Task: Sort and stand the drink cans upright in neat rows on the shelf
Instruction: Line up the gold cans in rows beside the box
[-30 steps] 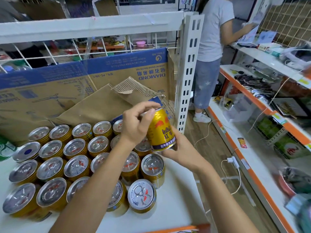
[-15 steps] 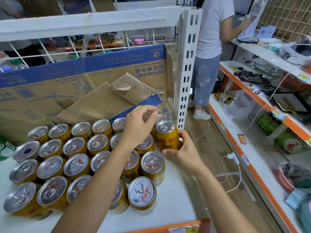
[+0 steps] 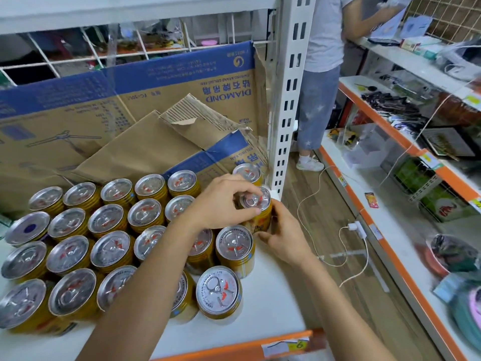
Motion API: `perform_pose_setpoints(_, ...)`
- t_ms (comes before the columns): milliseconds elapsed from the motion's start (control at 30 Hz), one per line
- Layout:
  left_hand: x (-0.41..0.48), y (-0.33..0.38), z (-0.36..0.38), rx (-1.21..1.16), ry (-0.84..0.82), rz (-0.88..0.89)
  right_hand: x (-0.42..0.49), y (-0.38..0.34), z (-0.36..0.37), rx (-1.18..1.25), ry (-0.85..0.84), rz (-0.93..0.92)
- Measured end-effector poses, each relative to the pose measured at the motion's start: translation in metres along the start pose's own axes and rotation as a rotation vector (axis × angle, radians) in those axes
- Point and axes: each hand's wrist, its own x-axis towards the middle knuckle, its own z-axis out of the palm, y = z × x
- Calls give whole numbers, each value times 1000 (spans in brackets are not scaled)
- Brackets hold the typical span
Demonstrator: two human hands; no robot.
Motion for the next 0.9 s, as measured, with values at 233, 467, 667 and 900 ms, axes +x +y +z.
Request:
perform_pose_setpoints(233,4,4,-1,-88,-20,-75,1,7,-1,16,-65,24)
perform_pose_setpoints(467,4,3,1,-94,-14,-89,1,5,0,-49,-83,-31)
perform_pose_setpoints(667,1,-1,1,-73,14,-88,1,6,-2,-44,-88,-20)
perform_pose_setpoints(900,-18,-6,-12,151,-137,-239,1,7,-1,-69,-73,-10)
